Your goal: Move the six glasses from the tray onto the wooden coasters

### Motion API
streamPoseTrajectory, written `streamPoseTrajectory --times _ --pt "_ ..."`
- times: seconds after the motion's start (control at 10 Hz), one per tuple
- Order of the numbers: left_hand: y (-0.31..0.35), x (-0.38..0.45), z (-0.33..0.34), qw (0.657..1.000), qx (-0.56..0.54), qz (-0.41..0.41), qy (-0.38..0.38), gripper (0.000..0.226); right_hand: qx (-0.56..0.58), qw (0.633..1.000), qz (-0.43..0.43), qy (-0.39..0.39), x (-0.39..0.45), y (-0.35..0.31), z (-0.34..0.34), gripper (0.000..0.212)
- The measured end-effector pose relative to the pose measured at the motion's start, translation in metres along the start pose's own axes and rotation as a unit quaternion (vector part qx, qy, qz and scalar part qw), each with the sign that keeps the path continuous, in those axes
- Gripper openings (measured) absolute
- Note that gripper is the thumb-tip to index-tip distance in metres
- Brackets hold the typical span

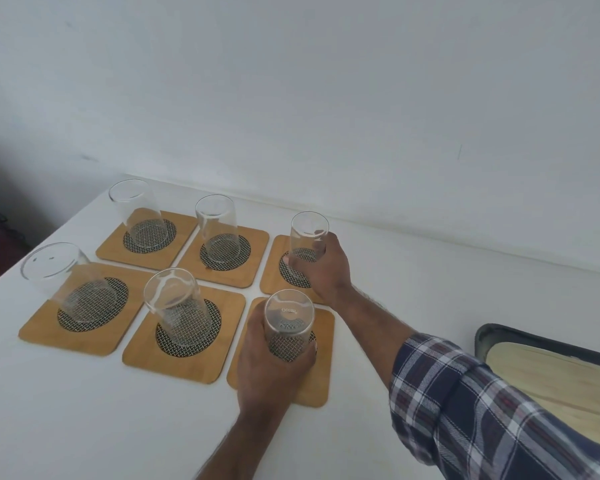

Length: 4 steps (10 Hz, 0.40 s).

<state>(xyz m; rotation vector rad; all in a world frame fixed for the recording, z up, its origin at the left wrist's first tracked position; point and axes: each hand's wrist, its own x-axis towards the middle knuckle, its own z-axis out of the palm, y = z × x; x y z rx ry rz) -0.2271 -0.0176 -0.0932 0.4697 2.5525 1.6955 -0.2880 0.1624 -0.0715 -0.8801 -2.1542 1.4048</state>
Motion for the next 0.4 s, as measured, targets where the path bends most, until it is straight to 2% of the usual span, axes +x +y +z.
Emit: streamPoseTrajectory --times 0.1,0.2,0.4 --pt "0.000 -0.001 -0.002 1.000 -0.007 0.013 -0.003 0.091 0.013 1.000 0.008 -0.010 -0.008 0.003 -0.004 0.090" --pt "-0.001 -0.001 -0.003 1.000 -0.003 0.017 -0.017 0.103 0.013 1.000 0.022 -0.015 -0.021 0.003 -0.013 0.095" --pt "-0.008 -0.006 -0.021 0.998 -0.023 -0.005 -0.062 0.116 0.072 0.997 0.028 -0.004 -0.056 0.010 -0.046 0.095"
